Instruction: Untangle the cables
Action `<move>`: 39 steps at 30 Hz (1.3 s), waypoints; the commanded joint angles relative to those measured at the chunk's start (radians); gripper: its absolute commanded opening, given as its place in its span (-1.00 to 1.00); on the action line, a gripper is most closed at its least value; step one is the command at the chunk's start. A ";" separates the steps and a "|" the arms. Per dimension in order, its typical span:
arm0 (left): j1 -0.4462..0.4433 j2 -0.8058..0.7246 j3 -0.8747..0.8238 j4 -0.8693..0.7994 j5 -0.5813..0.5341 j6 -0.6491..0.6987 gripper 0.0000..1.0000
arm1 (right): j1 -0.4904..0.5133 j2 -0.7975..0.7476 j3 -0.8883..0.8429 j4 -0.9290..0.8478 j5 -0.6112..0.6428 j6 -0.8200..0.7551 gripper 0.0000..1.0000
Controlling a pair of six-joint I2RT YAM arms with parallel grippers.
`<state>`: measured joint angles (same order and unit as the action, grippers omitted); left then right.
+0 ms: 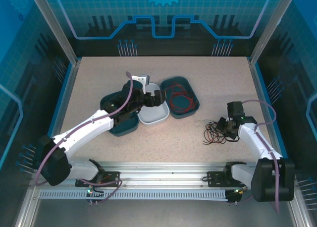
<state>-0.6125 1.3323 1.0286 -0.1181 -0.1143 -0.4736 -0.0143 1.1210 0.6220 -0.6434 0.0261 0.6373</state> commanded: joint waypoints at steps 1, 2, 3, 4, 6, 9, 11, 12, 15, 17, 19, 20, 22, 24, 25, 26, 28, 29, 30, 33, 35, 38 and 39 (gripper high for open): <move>-0.003 0.021 0.022 0.017 0.036 -0.010 0.98 | -0.001 -0.037 0.036 -0.050 -0.002 -0.014 -0.95; -0.005 0.030 0.024 0.022 0.048 -0.003 0.98 | 0.002 -0.057 0.054 -0.081 0.013 -0.017 -0.97; -0.010 0.036 0.026 0.028 0.050 -0.002 0.98 | 0.005 -0.080 0.073 -0.116 0.029 -0.019 -0.99; -0.019 0.044 0.028 0.034 0.046 0.005 0.98 | 0.009 -0.096 0.090 -0.144 0.041 -0.022 -0.99; -0.052 0.067 0.038 0.055 0.045 0.049 0.98 | 0.015 -0.140 0.134 -0.211 0.066 -0.031 -1.00; -0.109 0.121 0.062 0.088 0.047 0.102 0.99 | 0.029 -0.192 0.202 -0.291 0.083 -0.047 -1.00; -0.142 0.167 0.080 0.113 0.071 0.114 0.98 | 0.042 -0.213 0.250 -0.334 0.085 -0.054 -1.00; -0.158 0.192 0.091 0.131 0.091 0.115 0.98 | 0.051 -0.218 0.282 -0.355 0.085 -0.062 -1.00; -0.203 0.273 0.121 0.216 0.160 0.123 0.99 | 0.068 -0.208 0.350 -0.404 0.072 -0.085 -1.00; -0.237 0.328 0.151 0.274 0.215 0.151 0.99 | 0.076 -0.188 0.376 -0.422 0.055 -0.097 -1.00; -0.269 0.381 0.184 0.312 0.253 0.199 0.98 | 0.080 -0.170 0.389 -0.432 0.045 -0.107 -1.00; -0.283 0.408 0.203 0.324 0.272 0.215 0.98 | 0.083 -0.162 0.392 -0.433 0.042 -0.109 -1.00; -0.300 0.456 0.236 0.347 0.317 0.234 0.89 | 0.084 -0.153 0.394 -0.433 0.032 -0.115 -1.00; -0.310 0.501 0.261 0.376 0.358 0.236 0.72 | 0.084 -0.143 0.392 -0.431 0.022 -0.117 -1.00; -0.315 0.517 0.272 0.385 0.374 0.237 0.65 | 0.085 -0.137 0.390 -0.428 0.018 -0.119 -1.00; -0.320 0.535 0.281 0.394 0.387 0.237 0.58 | 0.084 -0.131 0.389 -0.425 0.013 -0.119 -1.00; -0.330 0.562 0.289 0.419 0.401 0.243 0.47 | 0.084 -0.121 0.381 -0.413 -0.002 -0.120 -1.00; -0.336 0.575 0.292 0.429 0.407 0.248 0.45 | 0.085 -0.118 0.376 -0.403 -0.018 -0.119 -1.00; -0.342 0.586 0.297 0.436 0.412 0.250 0.44 | 0.084 -0.115 0.372 -0.393 -0.029 -0.120 -1.00; -0.358 0.625 0.321 0.428 0.405 0.254 0.28 | 0.084 -0.104 0.364 -0.370 -0.061 -0.121 -1.00; -0.363 0.651 0.341 0.406 0.376 0.242 0.25 | 0.086 -0.099 0.366 -0.369 -0.063 -0.120 -1.00; -0.363 0.681 0.353 0.387 0.336 0.204 0.26 | 0.086 -0.114 0.380 -0.382 -0.052 -0.120 -1.00; -0.363 0.688 0.356 0.384 0.322 0.194 0.26 | 0.086 -0.121 0.385 -0.387 -0.046 -0.122 -1.00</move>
<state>-0.9730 1.9938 1.3514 0.2687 0.2428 -0.2539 0.0589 1.0180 0.9901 -1.0203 -0.0086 0.5293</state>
